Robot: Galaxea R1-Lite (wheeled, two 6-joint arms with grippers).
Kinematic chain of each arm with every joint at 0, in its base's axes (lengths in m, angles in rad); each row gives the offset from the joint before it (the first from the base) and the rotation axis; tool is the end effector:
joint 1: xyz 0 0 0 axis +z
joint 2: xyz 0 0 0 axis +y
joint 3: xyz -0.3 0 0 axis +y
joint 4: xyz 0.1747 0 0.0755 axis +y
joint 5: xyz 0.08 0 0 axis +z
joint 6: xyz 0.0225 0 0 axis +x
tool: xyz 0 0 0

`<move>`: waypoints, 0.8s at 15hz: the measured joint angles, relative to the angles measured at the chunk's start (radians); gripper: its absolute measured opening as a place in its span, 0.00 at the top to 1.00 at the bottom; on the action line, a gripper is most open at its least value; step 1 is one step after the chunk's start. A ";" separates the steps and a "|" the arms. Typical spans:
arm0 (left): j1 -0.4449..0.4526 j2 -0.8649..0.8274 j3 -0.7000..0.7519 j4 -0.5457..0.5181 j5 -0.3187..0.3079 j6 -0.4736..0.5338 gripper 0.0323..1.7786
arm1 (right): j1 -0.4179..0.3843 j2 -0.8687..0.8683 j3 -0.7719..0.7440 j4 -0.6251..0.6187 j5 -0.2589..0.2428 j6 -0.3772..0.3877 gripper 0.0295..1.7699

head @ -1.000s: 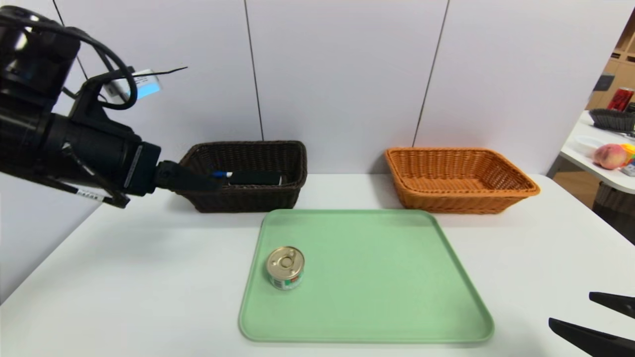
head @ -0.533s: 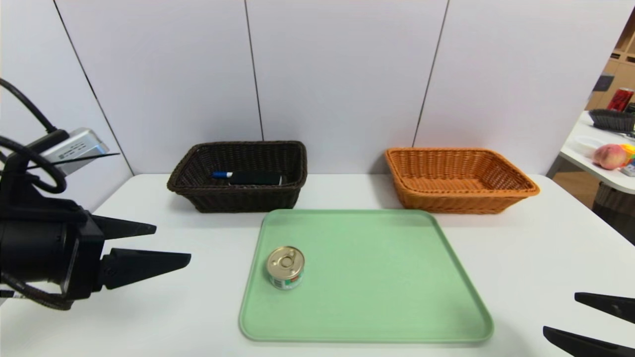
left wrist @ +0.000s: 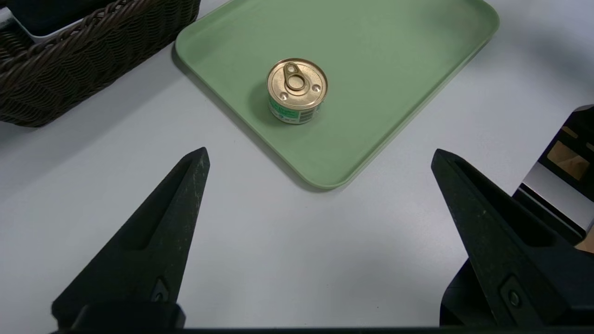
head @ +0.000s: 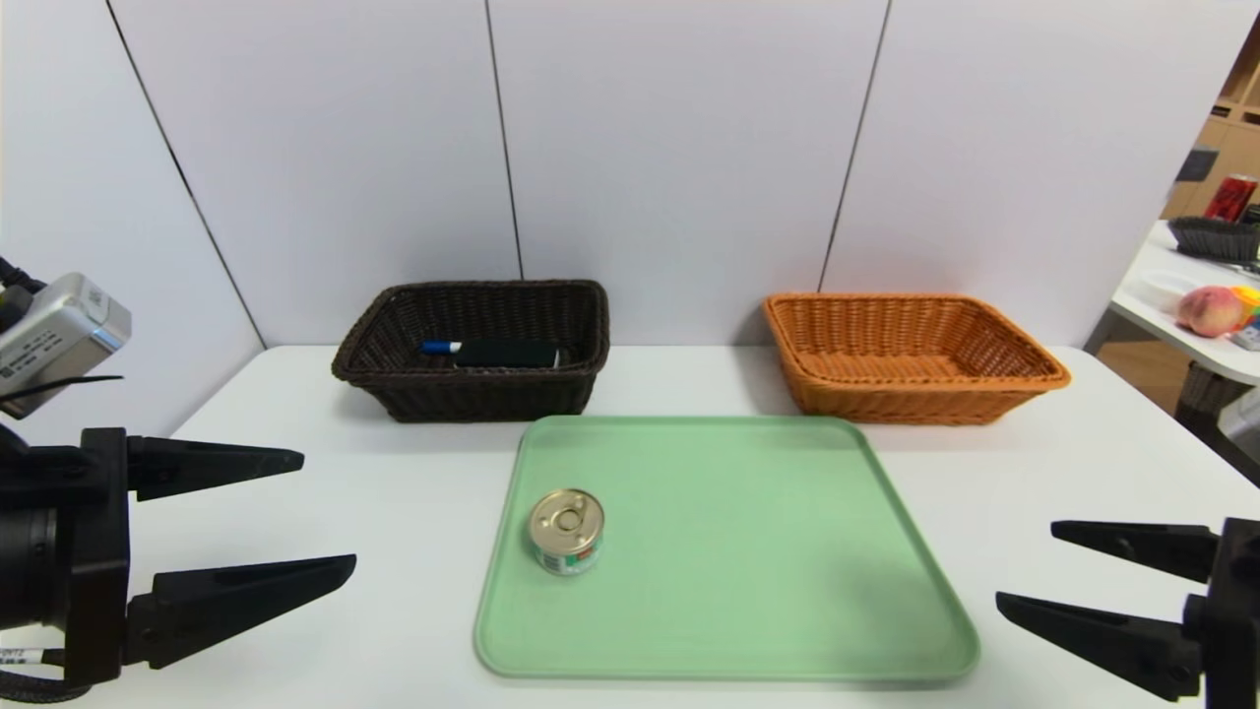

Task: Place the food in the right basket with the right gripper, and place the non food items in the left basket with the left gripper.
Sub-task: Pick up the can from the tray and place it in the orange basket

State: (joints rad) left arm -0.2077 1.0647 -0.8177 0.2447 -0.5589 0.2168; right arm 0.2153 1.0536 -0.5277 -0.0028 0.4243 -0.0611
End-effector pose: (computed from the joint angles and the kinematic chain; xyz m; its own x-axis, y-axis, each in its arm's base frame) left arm 0.1245 -0.0384 0.2461 0.6220 -0.6730 -0.4003 0.7168 0.6951 -0.0549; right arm 0.1228 0.0363 0.1882 0.6833 0.5708 -0.4553 -0.5719 0.8061 0.1524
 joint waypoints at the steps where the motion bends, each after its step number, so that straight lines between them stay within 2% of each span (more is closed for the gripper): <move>1: 0.000 0.000 0.001 -0.001 0.000 0.000 0.05 | 0.017 0.044 -0.002 -0.049 0.000 -0.009 0.03; 6: 0.000 0.013 -0.004 -0.002 0.001 0.001 0.05 | 0.145 0.331 0.002 -0.369 0.005 -0.048 0.03; 12: 0.004 0.029 -0.021 -0.020 0.010 -0.007 0.05 | 0.311 0.690 0.010 -0.898 0.003 -0.068 0.03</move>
State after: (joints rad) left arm -0.2038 1.0934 -0.8385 0.2251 -0.5494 0.2102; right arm 0.5268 1.7434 -0.5181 -0.9004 0.4270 -0.1294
